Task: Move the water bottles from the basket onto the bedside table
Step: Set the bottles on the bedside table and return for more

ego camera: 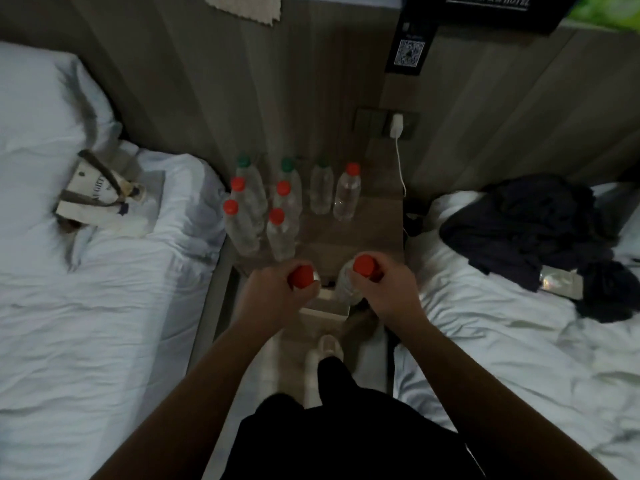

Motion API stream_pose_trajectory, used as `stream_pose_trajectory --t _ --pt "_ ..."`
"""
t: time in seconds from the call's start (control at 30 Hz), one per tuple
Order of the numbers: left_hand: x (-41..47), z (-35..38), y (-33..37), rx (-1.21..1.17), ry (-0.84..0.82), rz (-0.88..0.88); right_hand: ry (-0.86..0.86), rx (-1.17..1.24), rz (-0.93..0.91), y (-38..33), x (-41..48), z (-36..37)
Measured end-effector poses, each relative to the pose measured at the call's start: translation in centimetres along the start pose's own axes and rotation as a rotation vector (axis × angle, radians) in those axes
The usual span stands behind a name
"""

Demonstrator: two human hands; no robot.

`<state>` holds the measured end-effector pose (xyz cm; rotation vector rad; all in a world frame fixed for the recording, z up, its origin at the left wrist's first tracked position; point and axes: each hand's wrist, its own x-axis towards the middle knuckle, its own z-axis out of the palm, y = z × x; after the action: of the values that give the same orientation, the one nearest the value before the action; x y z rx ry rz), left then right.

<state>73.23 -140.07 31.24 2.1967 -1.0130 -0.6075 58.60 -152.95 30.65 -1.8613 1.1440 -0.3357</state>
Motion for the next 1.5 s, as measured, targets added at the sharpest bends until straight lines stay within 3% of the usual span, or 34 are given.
stream_pose_trajectory --t 0.2,0.67,1.0,1.2,1.5 --pt "6.6 1.3 0.7 0.024 0.025 -0.031 -0.045 0.019 0.020 0.4 6.6 -0.6" --pt "18.3 2.8 0.6 0.132 -0.310 -0.094 0.050 0.022 0.235 0.3 14.9 2.5" --pt "24.1 4.7 -0.5 0.252 -0.312 -0.156 0.047 0.113 0.326 1.2 19.7 5.2" --pt "26.6 5.4 -0.6 0.253 -0.297 -0.241 0.041 0.044 0.349 1.4 22.1 6.0" --pt "28.6 6.2 -0.8 0.283 -0.292 -0.188 0.059 0.026 0.354 1.8 23.9 6.3"
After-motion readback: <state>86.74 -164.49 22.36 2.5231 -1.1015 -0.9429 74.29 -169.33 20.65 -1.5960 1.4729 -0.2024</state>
